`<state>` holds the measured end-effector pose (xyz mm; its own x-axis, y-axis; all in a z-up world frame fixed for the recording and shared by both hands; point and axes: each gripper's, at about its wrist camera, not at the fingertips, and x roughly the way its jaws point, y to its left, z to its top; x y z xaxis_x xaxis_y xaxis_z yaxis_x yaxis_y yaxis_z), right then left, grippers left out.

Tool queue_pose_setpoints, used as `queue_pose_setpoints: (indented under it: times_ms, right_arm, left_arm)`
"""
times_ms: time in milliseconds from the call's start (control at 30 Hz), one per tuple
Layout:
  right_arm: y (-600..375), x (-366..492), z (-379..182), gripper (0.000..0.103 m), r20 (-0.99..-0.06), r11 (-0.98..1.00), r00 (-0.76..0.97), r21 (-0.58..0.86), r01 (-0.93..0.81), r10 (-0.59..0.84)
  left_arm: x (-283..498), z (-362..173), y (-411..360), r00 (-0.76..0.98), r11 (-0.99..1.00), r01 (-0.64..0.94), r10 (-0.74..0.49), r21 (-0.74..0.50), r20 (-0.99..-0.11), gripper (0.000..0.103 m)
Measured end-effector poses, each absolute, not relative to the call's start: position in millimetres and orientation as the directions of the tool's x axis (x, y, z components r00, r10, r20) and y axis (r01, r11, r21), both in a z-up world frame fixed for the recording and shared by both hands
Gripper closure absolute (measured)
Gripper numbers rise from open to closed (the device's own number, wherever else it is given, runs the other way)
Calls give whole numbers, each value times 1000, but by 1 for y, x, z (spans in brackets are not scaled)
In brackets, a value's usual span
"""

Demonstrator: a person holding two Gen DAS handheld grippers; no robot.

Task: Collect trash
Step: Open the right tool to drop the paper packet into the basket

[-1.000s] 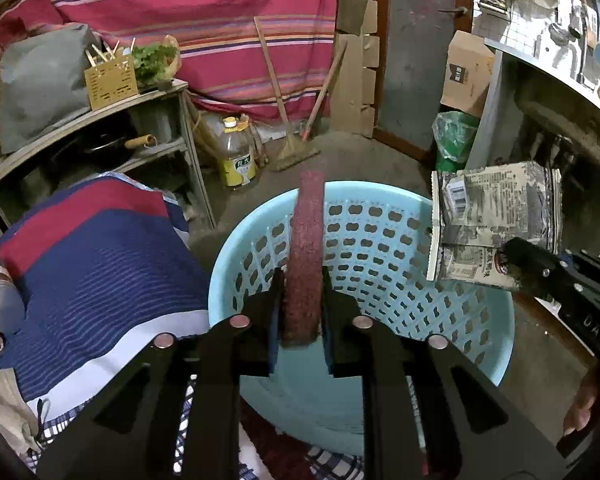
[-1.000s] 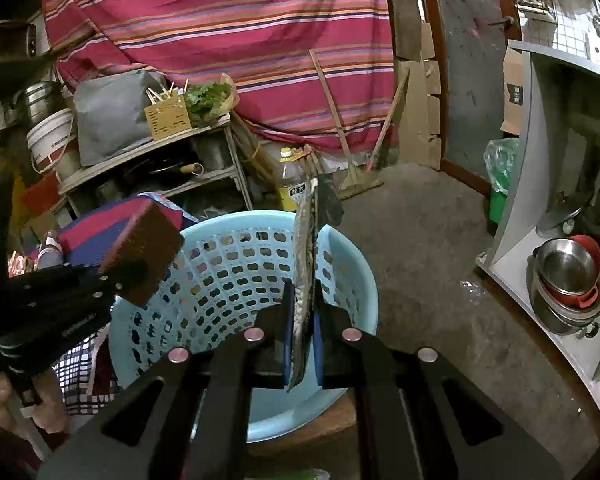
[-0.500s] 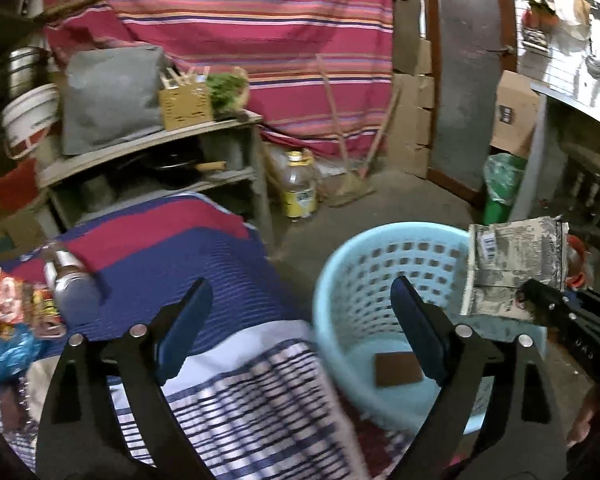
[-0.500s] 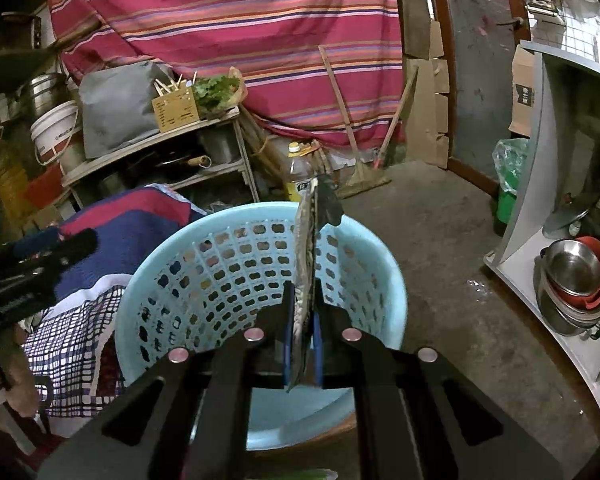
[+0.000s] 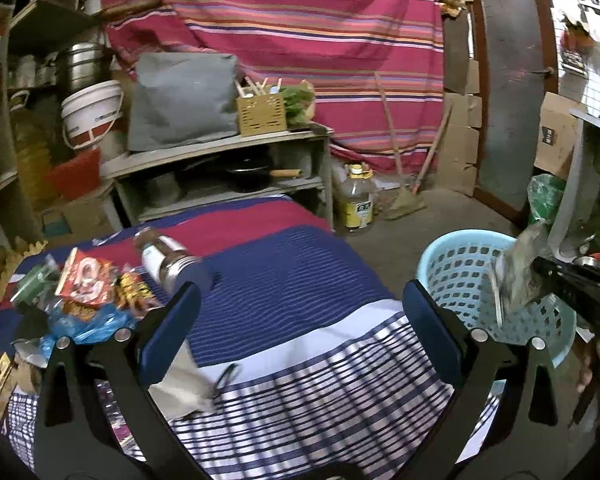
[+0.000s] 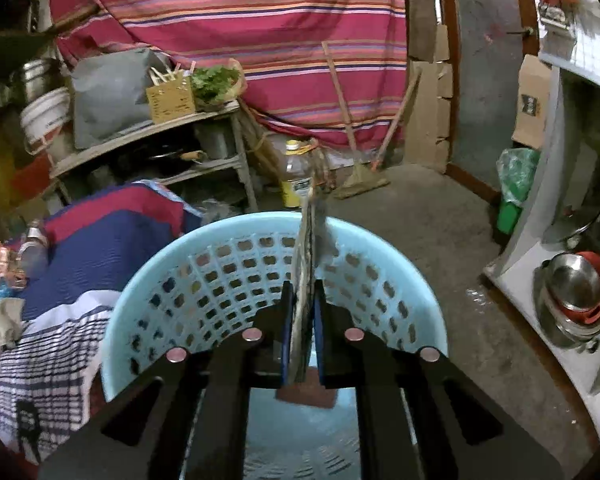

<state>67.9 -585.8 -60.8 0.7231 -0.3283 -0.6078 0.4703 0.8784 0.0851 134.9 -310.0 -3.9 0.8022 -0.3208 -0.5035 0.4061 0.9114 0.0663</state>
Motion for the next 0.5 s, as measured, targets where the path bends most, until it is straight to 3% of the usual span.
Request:
queue_pose_setpoints:
  times_ms: [33,67,267,333,500]
  right_arm:
    - [-586,69,-61,38,-612,874,718,86,477,-332]
    - [-588,69,-62,27,-615,867,711,86,492,-342]
    - [-589,53,-58,24,-608,839,700,97,535,-375]
    - [-580,46,-47,18,-581,850,727,111,516,-366]
    - [-538,36,-12,14,-508,891,785,71,448,-354]
  left_arm:
    - [135,-2,-306,803,913,402,-319,64,-503,6]
    - [134,1,-299,809,917,394,-313,65,-497,6]
    - [127,13,-268,839,929,361,-289,75,-462,6]
    - [123,18,-259,845,932,354,-284,78,-453,6]
    - [109,33,-230,864,941,330,-267,79,-426,6]
